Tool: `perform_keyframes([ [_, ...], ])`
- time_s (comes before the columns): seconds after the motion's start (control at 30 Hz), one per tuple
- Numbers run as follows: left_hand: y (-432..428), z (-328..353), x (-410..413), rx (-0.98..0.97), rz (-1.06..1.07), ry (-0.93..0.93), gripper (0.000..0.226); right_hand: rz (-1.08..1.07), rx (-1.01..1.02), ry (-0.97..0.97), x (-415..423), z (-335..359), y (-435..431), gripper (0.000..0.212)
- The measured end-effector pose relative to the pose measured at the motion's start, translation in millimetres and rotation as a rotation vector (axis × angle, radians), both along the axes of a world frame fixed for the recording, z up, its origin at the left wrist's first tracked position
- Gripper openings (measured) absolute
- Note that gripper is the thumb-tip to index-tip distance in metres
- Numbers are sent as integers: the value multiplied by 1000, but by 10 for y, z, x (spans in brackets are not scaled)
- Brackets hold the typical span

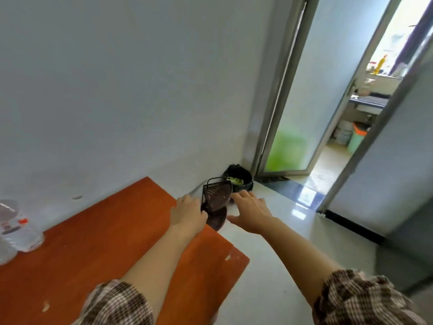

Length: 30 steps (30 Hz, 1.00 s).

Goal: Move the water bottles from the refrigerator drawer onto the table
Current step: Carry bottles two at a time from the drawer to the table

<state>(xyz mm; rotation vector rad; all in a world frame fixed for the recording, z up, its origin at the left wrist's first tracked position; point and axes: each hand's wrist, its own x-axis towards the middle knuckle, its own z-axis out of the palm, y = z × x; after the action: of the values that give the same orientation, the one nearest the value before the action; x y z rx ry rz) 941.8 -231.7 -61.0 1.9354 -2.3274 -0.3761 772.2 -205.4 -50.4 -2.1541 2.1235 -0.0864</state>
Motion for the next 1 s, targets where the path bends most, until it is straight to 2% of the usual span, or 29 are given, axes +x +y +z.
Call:
perform_keyframes([
  [0.43,1932,198,-3507,-34,-561,33,48,-574,12,20,-3136,209,2700,64],
  [0.5,2084,230,-3756,-30,-605,48,49,-622,12,14,-3353,209,2889,64],
  [0.7,2532,248,-5187,-57,-847,143,42,-839,1,-11,-4493,307,3640,59],
  [1.0,2790,297,-7226,6,-1101,172,46,-1064,-8,0,-6199,473,4124,54],
])
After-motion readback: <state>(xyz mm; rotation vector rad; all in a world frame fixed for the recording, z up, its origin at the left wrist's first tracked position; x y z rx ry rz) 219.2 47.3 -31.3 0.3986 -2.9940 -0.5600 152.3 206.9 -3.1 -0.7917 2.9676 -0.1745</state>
